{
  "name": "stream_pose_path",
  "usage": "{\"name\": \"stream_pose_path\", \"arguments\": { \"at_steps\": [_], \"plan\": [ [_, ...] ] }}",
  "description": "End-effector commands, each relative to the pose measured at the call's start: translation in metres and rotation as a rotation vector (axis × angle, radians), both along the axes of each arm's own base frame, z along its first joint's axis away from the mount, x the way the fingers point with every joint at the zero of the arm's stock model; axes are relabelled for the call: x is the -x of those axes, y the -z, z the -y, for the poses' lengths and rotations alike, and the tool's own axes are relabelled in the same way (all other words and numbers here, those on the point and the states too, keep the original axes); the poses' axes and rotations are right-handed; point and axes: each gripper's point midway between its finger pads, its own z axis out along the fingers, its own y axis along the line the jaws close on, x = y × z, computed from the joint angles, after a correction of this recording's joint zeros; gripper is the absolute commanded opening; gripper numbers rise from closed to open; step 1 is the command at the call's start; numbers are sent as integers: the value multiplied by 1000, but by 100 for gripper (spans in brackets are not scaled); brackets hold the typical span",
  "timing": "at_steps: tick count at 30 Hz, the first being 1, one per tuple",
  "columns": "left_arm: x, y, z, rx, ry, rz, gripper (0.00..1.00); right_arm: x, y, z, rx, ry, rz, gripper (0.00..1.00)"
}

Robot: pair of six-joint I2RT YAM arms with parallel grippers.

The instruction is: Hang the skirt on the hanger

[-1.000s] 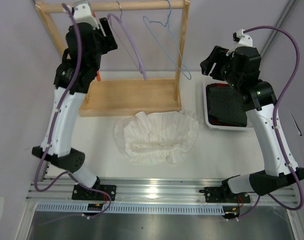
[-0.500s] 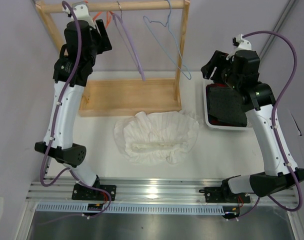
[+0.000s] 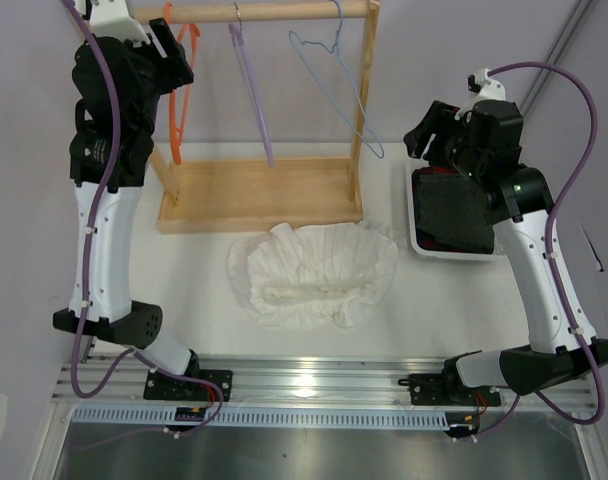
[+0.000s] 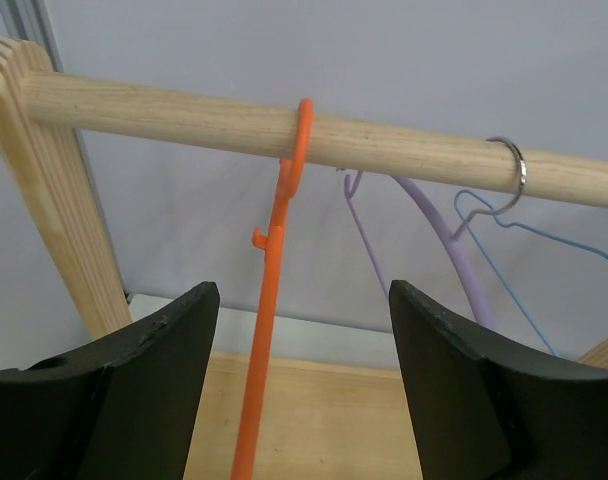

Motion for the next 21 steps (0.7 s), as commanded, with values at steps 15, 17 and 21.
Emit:
{"name": "stream_pose_path", "arguments": {
  "at_steps": [15,17,21],
  "plan": [
    [-92,72,1,-12,52,-136,70,4,-20,1,-17,-29,46,66],
    [-93,74,-3,-11,31,-145,66,4,-19,1,-17,-27,46,65],
    [-89,71,-9,-16,-3,-141,55,4,-17,1,-17,-30,44,63]
  ]
}}
